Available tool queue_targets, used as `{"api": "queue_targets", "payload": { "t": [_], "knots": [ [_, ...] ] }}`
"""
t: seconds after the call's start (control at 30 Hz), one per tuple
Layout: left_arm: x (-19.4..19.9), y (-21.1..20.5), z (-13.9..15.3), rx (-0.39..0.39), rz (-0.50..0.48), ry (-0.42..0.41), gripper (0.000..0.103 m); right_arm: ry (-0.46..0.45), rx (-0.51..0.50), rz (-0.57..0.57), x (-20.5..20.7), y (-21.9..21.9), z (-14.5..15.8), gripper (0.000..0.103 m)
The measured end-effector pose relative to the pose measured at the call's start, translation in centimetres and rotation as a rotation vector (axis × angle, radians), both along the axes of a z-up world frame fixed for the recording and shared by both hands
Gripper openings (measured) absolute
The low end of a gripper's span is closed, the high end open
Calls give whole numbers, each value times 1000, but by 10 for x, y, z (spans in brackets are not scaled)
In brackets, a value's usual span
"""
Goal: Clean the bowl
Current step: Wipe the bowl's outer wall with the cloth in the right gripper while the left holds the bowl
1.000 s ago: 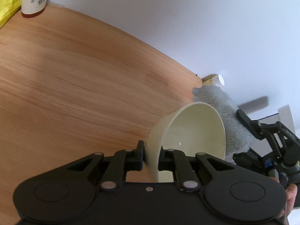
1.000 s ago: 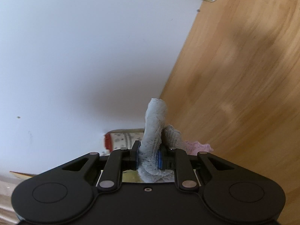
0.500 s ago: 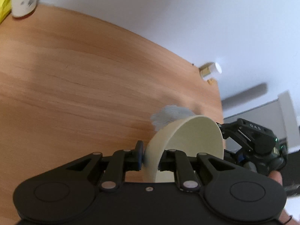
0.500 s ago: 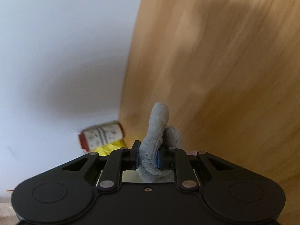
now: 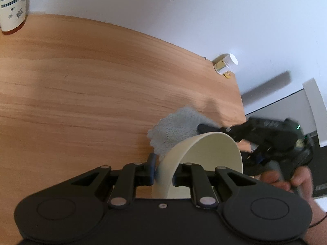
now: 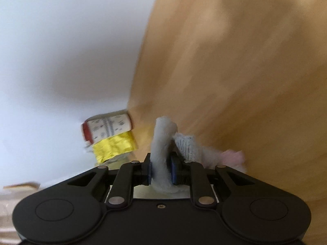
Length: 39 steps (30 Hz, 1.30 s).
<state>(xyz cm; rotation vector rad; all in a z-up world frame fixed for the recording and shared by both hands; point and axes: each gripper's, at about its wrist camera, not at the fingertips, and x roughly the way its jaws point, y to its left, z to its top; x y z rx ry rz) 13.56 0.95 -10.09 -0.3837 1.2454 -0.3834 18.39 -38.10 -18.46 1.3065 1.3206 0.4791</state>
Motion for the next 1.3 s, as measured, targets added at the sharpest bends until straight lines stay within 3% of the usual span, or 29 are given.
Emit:
{"api": "queue_targets", "payload": {
  "t": [0.17, 0.3, 0.5, 0.73, 1.0, 1.3],
  "knots": [
    [-3, -3, 0, 16, -20, -9, 14, -77, -20, 69, 7, 10, 23, 18],
    [-6, -6, -1, 33, -48, -35, 14, -127, -39, 128, 11, 15, 37, 9],
    [-11, -7, -2, 41, -62, -36, 15, -24, -26, 143, 19, 19, 22, 8],
    [-16, -12, -1, 44, -109, -52, 16, 50, -84, 279, 39, 38, 11, 8],
    [-16, -17, 2, 49, -149, -69, 16, 5, -87, 523, 62, 65, 9, 8],
    [-16, -19, -1, 74, -153, -68, 15, -31, 9, 494, 55, 55, 14, 8]
  ]
}}
